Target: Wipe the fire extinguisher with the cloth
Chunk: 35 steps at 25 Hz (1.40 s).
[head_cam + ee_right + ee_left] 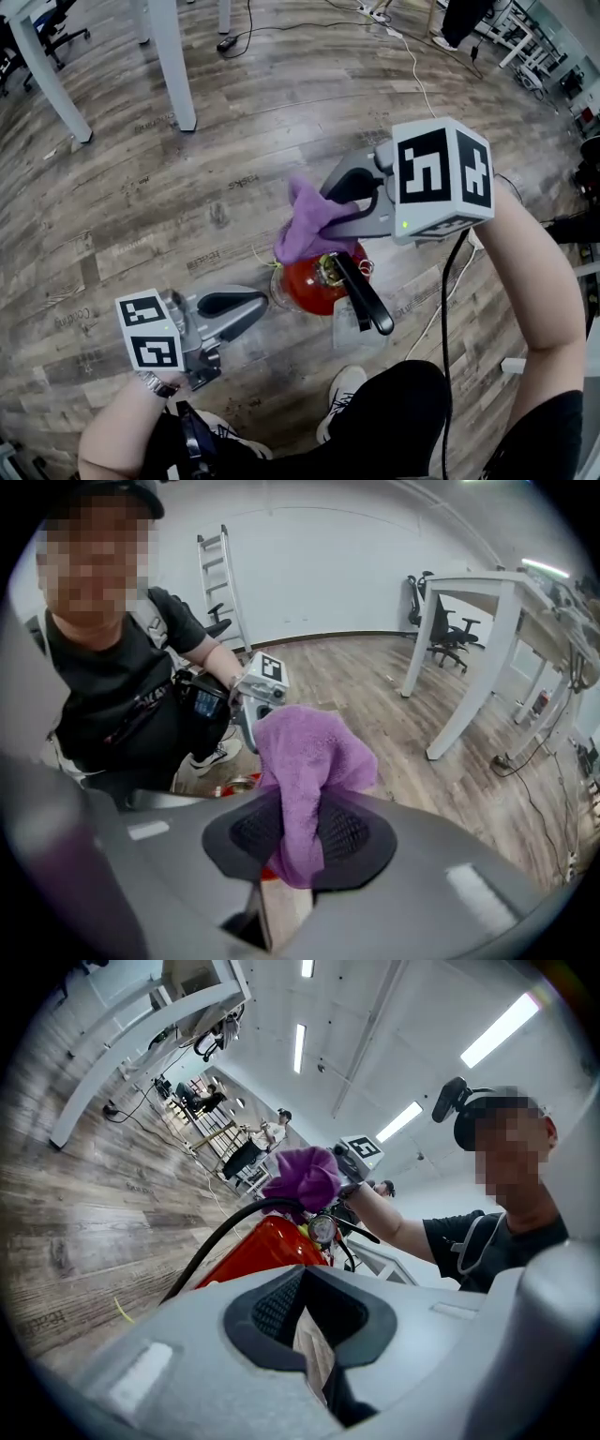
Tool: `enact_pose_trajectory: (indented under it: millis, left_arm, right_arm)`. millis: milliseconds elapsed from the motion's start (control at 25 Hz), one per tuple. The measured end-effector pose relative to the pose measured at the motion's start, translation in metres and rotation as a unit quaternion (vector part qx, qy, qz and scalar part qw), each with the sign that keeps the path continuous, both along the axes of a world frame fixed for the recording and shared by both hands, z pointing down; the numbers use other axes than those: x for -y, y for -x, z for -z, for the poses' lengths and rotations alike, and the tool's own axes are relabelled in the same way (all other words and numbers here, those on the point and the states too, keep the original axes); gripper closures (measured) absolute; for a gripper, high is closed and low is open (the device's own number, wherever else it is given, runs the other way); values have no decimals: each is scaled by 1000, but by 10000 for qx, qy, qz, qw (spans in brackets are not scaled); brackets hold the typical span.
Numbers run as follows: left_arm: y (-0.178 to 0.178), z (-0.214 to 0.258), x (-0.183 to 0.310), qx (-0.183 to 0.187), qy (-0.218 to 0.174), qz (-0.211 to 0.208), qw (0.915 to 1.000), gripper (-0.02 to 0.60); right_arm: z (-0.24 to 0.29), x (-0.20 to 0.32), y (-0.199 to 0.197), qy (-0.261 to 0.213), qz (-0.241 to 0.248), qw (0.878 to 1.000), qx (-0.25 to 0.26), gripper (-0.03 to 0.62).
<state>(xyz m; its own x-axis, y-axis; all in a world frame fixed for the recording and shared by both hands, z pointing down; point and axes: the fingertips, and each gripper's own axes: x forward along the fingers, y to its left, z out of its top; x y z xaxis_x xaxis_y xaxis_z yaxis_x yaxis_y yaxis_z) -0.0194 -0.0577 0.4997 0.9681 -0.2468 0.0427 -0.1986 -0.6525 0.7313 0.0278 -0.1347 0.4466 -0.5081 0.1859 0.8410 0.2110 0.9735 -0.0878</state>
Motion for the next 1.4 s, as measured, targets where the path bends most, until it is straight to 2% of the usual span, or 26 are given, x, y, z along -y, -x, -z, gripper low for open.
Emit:
enact_pose_trajectory:
  millis: [160,360,480,560,640,680,720,800,880,1040,1120,1160,1400]
  left_arm:
    - [-1,2,3,-10,-53,8,10000,580]
    - [-3,3,4,47,-135,13,9999,580]
    - [-6,11,3,111,-376,-16,9992,580]
    - [-10,24,1,115,-669,-57,9977,580]
    - [-15,43,-3,42,-1049,-119,9944,580]
    - [-18,54,-7,-41,-1237,-154,9922,579]
    - [-21,66,-10,-160,-1386,-173,9901,577]
    - [-25,91,-14,-477,-1575,-95,9863,455]
    - [-25,114,-13,-764,-1756,100,9814,444]
    - [-22,149,-6,-1144,-2033,543,9709,330]
    - [-25,161,-3,-1276,-2086,651,9675,250]
    - [-28,166,-2,-1313,-2119,648,9663,233]
    - [-41,176,-8,-1486,-2186,442,9634,235]
  right_arm:
    - [26,-38,-25,-100,403,9989,-215,513]
    - [46,-85,-51,-290,482,9973,-464,513]
    - [54,-110,-60,-337,497,9971,-459,513]
    - [60,-123,-64,-259,500,9978,-353,513]
    - [69,-128,-61,-18,474,9989,-15,511]
    - [76,-124,-56,148,225,9992,287,511]
    - [83,-116,-49,338,-255,9970,644,511]
    - [93,-96,-36,714,-1276,9814,1240,511]
    - [98,-81,-27,889,-1662,9687,1619,511]
    - [104,-67,-9,981,-1756,9583,2032,510]
    - [106,-72,-2,1059,-1684,9573,2098,510]
    - [106,-77,0,1113,-1634,9573,2109,510]
    - [104,-107,14,1424,-1370,9599,1988,508]
